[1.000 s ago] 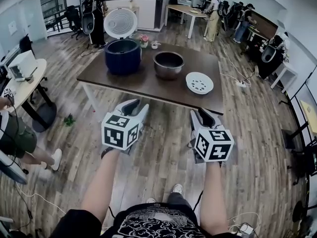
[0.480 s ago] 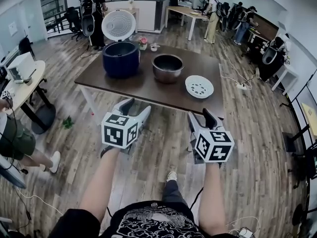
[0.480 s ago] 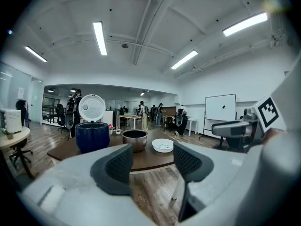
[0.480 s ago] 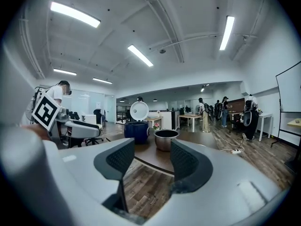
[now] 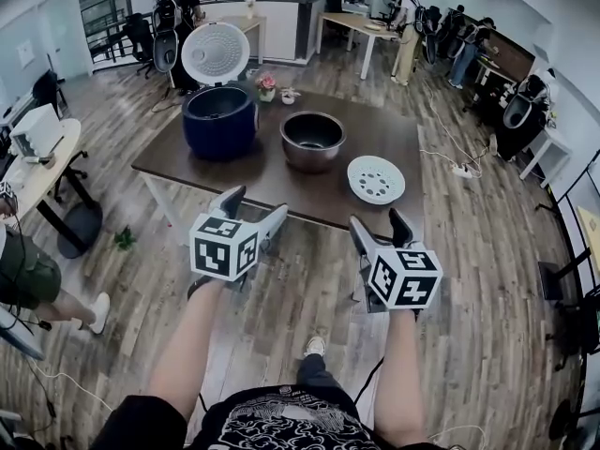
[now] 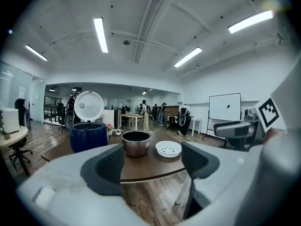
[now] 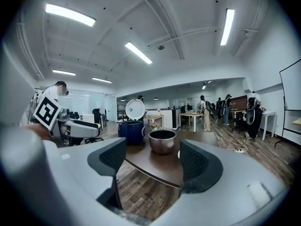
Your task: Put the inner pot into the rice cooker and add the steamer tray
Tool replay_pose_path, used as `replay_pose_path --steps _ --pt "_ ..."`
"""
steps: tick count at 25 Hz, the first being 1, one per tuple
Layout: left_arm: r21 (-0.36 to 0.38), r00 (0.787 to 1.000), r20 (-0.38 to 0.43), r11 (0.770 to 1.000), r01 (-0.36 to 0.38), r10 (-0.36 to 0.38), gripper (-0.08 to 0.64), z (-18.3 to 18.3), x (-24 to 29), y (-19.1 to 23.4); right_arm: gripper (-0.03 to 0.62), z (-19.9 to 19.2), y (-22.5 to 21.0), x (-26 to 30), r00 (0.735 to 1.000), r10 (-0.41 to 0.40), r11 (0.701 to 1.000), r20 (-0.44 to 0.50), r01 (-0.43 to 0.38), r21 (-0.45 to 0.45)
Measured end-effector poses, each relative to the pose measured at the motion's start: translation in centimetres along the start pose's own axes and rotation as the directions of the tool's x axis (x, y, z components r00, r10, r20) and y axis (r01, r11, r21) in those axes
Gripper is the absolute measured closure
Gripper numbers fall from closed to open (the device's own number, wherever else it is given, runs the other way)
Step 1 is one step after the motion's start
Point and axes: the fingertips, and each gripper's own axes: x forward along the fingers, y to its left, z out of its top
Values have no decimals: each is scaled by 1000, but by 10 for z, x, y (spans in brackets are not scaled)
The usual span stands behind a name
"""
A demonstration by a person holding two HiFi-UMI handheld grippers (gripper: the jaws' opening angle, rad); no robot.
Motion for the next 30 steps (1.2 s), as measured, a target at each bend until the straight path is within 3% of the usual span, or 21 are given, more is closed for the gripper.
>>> replay_pose_path --steps 11,21,30 --pt "6 999 2 999 -53 53 77 30 88 17 129 20 -71 73 1000 4 1000 2 -4 2" --pt "-25 997 -18 997 -71 70 43 41 169 22 114 24 -133 135 999 31 1000 -28 -31 3" --pt "-76 995 -51 993 -92 88 43 40 209 36 114 25 -164 180 996 77 997 -39 -77 13"
